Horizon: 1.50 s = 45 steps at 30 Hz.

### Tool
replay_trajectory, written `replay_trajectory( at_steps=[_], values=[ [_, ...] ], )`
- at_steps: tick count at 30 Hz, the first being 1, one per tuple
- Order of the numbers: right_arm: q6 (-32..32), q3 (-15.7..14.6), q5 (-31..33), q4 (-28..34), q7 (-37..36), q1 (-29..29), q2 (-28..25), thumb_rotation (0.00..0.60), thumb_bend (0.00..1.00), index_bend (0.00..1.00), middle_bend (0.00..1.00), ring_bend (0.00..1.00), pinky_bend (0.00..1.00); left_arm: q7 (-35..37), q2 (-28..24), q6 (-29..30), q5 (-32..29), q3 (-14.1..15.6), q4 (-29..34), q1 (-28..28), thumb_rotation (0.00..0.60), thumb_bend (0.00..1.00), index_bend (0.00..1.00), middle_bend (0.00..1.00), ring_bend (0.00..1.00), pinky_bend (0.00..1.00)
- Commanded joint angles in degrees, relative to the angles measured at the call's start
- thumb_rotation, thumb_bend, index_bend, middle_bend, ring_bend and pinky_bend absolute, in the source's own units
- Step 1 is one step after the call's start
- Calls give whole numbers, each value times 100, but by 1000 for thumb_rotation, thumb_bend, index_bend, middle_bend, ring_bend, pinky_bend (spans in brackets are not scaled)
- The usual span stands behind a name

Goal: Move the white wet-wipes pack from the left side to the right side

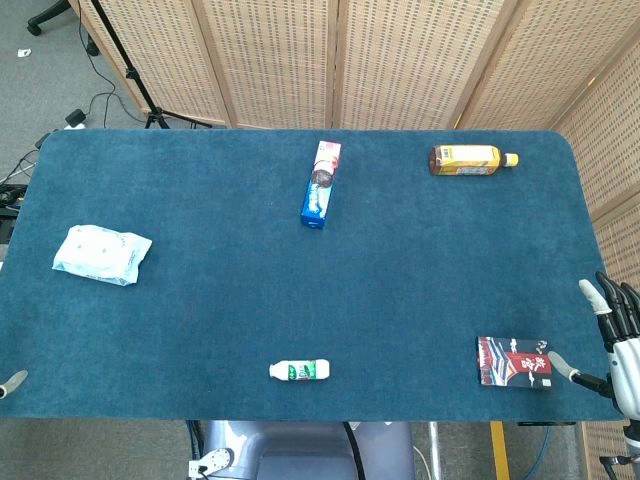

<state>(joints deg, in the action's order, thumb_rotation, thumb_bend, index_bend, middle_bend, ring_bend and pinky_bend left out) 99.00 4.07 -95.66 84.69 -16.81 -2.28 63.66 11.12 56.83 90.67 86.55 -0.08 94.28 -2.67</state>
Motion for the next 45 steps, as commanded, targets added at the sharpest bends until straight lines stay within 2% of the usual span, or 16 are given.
replay_trajectory(
  at_steps=[1, 6, 12, 15, 17, 19, 20, 23, 25, 30, 34, 39, 42, 45],
  values=[
    [-14, -1, 2, 13, 21, -5, 0, 600, 0, 0, 0, 0, 0, -21, 4, -32, -13, -1, -3, 9, 600, 0, 0, 0, 0, 0],
    [-11, -12, -31, 53, 54, -7, -4, 600, 0, 0, 0, 0, 0, 224, 46, -180, -2, -49, -97, 121, 600, 0, 0, 0, 0, 0],
    [-67, 7, 11, 99, 5, -33, -34, 600, 0, 0, 0, 0, 0, 2839, 86, -1023, 181, -93, -745, 657, 600, 0, 0, 0, 0, 0],
    [-91, 15, 27, 111, -22, -47, -50, 600, 0, 0, 0, 0, 0, 3950, 196, -1516, -80, -240, -1326, 931, 600, 0, 0, 0, 0, 0],
    [-100, 17, 19, 119, -33, -57, -60, 600, 0, 0, 0, 0, 0, 4691, 298, -2086, -352, -337, -1752, 1163, 600, 0, 0, 0, 0, 0],
    [-116, 24, 24, 139, -33, -69, -65, 600, 0, 0, 0, 0, 0, 6065, 186, -2848, -274, -278, -2033, 1485, 600, 0, 0, 0, 0, 0],
    [-129, 24, 26, 150, -28, -75, -66, 600, 0, 0, 0, 0, 0, 6447, 180, -3086, -189, -250, -2291, 1628, 600, 0, 0, 0, 0, 0],
    [-151, 20, 10, 181, 21, -91, -67, 600, 0, 0, 0, 0, 0, 6993, 355, -3830, -202, -225, -2977, 2029, 600, 0, 0, 0, 0, 0],
    [-163, 15, 6, 194, 43, -95, -65, 600, 0, 0, 0, 0, 0, 7298, 405, -4042, -170, -206, -3138, 2157, 600, 55, 0, 0, 0, 0],
    [-221, 19, 32, 210, 80, -118, -61, 600, 0, 0, 0, 0, 0, 8152, 544, -4420, 105, -39, -3685, 2461, 600, 412, 0, 0, 0, 0],
    [-275, 19, 51, 233, 120, -140, -58, 600, 0, 0, 0, 0, 0, 8818, 616, -4532, 374, 136, -4070, 2677, 600, 608, 0, 0, 0, 0],
    [-323, -8, 19, 258, 169, -160, -58, 600, 0, 0, 0, 0, 0, 9443, 772, -4530, 631, 321, -4411, 2910, 600, 905, 0, 0, 0, 0],
    [-346, -17, 13, 276, 207, -170, -53, 600, 0, 0, 0, 0, 0, 9760, 965, -4588, 647, 370, -4691, 3034, 600, 998, 0, 0, 0, 0],
    [-364, -19, 19, 285, 214, -178, -54, 600, 0, 0, 0, 0, 0, 9998, 1134, -4659, 570, 362, -4882, 3107, 600, 1000, 0, 0, 0, 0]
  ],
)
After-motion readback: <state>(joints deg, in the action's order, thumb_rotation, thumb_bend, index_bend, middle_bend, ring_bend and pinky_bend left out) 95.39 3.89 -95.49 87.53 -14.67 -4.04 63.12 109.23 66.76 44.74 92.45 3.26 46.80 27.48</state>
